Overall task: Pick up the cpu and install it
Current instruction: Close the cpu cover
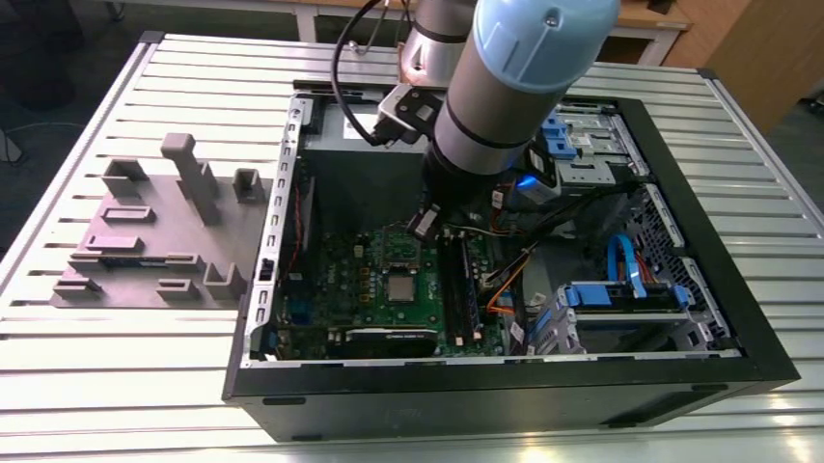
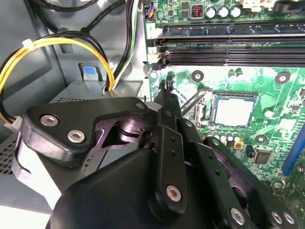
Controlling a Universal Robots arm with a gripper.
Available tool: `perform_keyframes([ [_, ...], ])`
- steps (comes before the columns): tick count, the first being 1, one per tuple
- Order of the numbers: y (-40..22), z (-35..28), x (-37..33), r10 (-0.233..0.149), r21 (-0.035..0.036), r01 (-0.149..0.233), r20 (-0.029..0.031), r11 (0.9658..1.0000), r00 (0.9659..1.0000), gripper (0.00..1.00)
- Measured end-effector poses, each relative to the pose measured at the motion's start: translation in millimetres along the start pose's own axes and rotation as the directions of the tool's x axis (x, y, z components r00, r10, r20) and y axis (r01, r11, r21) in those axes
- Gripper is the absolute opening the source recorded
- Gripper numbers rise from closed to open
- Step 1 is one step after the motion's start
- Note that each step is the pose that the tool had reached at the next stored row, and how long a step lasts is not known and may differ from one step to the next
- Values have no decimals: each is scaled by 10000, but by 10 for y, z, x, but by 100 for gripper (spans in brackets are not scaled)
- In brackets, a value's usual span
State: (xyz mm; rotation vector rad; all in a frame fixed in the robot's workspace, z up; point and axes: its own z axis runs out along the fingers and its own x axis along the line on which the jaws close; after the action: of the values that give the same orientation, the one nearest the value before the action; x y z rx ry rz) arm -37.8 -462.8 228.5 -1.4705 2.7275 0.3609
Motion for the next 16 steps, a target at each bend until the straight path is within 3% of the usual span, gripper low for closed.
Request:
perform_keyframes([
  [16,66,-90,19,-4,19,4,7,10000,10000,10],
])
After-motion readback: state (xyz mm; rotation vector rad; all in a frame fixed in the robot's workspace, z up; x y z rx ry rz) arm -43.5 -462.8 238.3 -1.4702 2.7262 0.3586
